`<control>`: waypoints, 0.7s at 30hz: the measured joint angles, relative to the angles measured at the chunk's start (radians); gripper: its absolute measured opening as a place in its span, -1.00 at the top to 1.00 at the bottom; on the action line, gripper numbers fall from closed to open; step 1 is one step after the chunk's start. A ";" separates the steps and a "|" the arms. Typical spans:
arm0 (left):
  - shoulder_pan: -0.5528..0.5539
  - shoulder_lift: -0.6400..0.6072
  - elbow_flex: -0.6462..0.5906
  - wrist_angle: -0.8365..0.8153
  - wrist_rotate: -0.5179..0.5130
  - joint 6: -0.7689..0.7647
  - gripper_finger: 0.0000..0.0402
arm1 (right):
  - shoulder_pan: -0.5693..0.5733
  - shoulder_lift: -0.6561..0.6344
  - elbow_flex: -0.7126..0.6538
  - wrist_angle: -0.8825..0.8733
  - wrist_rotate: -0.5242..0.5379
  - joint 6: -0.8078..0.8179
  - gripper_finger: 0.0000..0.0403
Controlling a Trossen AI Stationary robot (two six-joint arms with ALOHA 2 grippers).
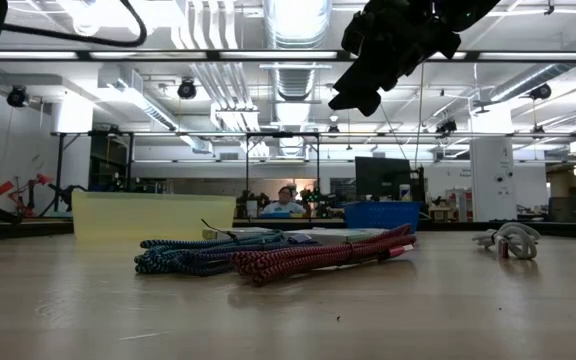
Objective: Pick and place items into bin
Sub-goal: Put the white charger adapter into the black bin
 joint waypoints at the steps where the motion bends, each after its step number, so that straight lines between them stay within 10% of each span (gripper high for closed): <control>1: -0.001 0.014 0.000 0.000 0.002 0.001 0.49 | 0.000 0.000 0.000 0.000 0.000 0.000 -0.06; 14: -0.002 0.097 0.000 0.003 0.028 0.002 0.49 | 0.000 0.000 0.000 0.000 0.000 0.000 -0.06; 21: -0.002 0.096 0.000 0.003 0.029 0.002 -0.04 | 0.000 0.000 0.000 0.000 0.000 0.001 -0.06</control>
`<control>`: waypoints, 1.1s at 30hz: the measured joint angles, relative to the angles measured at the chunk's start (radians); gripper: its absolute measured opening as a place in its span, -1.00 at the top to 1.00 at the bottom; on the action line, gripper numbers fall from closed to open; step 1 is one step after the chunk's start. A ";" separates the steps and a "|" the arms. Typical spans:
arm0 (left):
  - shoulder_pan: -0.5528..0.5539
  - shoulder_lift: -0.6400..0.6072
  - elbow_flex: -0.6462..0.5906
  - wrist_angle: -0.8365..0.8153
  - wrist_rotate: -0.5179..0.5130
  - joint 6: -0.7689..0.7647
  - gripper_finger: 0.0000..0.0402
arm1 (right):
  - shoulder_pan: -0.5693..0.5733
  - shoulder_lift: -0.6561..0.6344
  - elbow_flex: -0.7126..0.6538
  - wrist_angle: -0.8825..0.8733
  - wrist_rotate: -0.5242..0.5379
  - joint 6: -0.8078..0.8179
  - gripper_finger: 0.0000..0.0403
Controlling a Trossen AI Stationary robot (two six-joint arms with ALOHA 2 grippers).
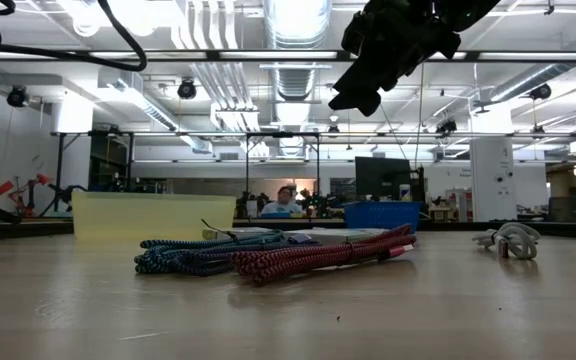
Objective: Pick and place items into bin
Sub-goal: Put the white charger adapter into the black bin, then put the light blue charger cable into the yellow bin
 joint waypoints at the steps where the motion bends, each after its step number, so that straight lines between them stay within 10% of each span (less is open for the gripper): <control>1: 0.000 0.000 0.000 0.000 0.000 0.000 -0.09 | 0.000 0.000 0.000 0.000 0.000 0.000 -0.06; 22: 0.013 -0.081 0.007 -0.001 -0.018 -0.081 -0.12 | 0.001 0.000 0.000 -0.001 0.030 0.004 -0.06; 33: 0.105 -0.171 0.014 0.006 -0.254 -0.072 -0.12 | 0.000 0.000 -0.001 -0.001 0.055 0.003 -0.07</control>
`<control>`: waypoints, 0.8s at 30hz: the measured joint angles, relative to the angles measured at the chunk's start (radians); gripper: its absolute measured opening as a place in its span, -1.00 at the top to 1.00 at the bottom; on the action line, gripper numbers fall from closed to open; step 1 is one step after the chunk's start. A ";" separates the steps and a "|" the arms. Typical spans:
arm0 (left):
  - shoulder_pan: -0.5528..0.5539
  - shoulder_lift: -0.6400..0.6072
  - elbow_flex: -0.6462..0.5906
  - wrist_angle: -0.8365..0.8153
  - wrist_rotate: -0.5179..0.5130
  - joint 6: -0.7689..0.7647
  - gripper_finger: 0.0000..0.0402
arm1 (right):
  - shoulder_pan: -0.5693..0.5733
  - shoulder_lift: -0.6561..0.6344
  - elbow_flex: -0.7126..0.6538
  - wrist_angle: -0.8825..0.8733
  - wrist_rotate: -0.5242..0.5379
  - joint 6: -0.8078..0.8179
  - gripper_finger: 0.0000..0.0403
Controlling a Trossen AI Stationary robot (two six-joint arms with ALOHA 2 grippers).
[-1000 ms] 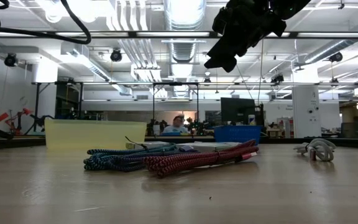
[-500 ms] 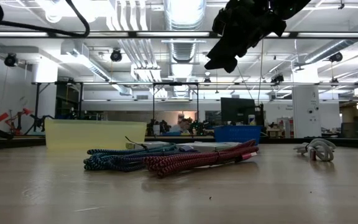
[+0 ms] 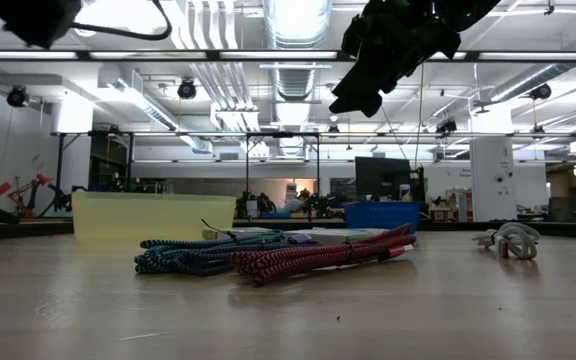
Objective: Pick and place items into bin
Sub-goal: Put the light blue charger cable into the yellow bin
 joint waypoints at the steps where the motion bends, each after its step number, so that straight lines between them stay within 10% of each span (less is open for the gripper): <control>1: 0.011 -0.006 0.000 0.003 -0.023 0.001 -0.12 | 0.000 0.000 0.000 0.000 0.000 0.000 -0.07; 11: 0.164 0.022 -0.013 0.256 -0.379 0.371 -0.12 | 0.000 0.000 0.000 0.000 0.014 -0.004 -0.07; 24: 0.339 0.261 -0.013 0.373 -0.428 0.571 -0.12 | 0.000 0.000 0.000 0.000 0.024 -0.003 -0.07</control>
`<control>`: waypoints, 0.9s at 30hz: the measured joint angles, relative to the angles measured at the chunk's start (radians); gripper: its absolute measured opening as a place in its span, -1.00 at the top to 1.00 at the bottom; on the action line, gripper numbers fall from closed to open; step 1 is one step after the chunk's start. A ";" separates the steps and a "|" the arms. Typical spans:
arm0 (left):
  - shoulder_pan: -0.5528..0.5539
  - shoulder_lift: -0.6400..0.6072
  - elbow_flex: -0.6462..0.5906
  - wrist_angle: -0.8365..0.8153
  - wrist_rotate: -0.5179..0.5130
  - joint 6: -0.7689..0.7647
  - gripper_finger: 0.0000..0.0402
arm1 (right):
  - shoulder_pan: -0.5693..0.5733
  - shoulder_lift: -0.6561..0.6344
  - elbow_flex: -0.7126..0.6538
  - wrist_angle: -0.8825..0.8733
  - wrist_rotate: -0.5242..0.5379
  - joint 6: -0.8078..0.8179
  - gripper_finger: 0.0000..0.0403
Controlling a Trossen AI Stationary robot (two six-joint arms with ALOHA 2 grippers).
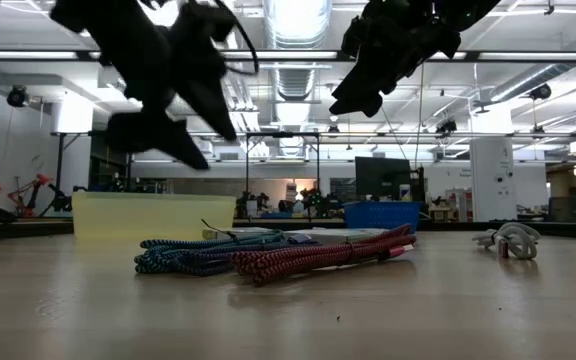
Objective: Pick and place items into bin
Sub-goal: Put the light blue charger cable into the yellow bin
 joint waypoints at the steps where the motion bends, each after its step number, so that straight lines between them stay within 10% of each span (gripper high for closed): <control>1: 0.007 0.024 0.000 0.012 0.000 -0.001 -0.12 | 0.000 0.000 0.000 0.000 0.000 0.000 -0.07; 27: 0.025 0.354 0.115 0.125 0.071 -0.027 -0.12 | 0.000 0.000 -0.001 0.000 0.000 -0.006 -0.07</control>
